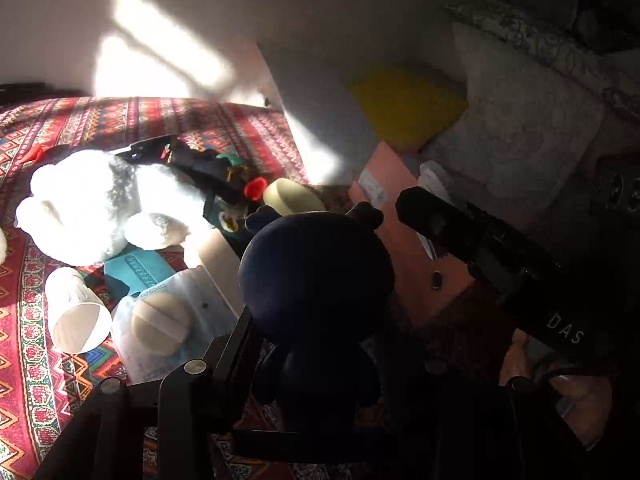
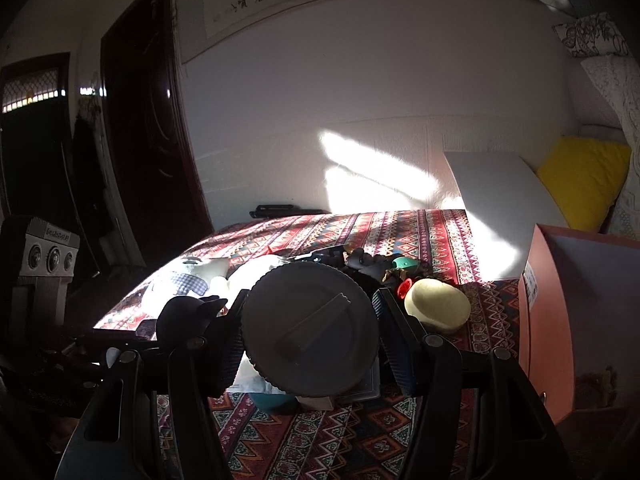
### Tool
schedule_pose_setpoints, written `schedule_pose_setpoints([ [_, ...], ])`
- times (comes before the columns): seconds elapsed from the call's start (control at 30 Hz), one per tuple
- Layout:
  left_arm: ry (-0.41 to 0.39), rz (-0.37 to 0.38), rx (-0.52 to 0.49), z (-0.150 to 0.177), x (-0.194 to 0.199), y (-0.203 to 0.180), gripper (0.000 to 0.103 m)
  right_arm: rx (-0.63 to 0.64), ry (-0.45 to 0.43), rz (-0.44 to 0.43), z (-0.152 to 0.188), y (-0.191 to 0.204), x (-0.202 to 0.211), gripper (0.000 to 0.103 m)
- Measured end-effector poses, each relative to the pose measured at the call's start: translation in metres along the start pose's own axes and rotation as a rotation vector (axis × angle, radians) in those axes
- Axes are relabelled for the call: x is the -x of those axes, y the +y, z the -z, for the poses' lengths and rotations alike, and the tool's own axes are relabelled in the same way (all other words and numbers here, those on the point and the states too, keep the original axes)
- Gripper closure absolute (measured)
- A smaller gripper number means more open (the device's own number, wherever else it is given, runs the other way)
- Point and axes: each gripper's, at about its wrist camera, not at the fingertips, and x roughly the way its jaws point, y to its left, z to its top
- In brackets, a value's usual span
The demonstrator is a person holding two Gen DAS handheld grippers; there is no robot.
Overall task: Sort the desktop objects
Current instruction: 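Carry the lid and figurine into the orange box and open both grippers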
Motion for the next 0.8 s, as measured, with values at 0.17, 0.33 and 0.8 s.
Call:
schedule_pose_setpoints([
  [0.17, 0.002, 0.051, -0.049, -0.016, -0.016, -0.036, 0.057, -0.052, -0.049, 0.051, -0.003, -0.032, 0.033, 0.040],
  [0.33, 0.002, 0.116, -0.105, -0.031, -0.034, -0.075, 0.057, -0.118, -0.089, 0.097, -0.005, -0.065, 0.057, 0.040],
  [0.8, 0.030, 0.270, -0.204, -0.071, -0.111, -0.168, 0.057, -0.277, -0.216, 0.282, 0.001, -0.157, 0.126, 0.040],
])
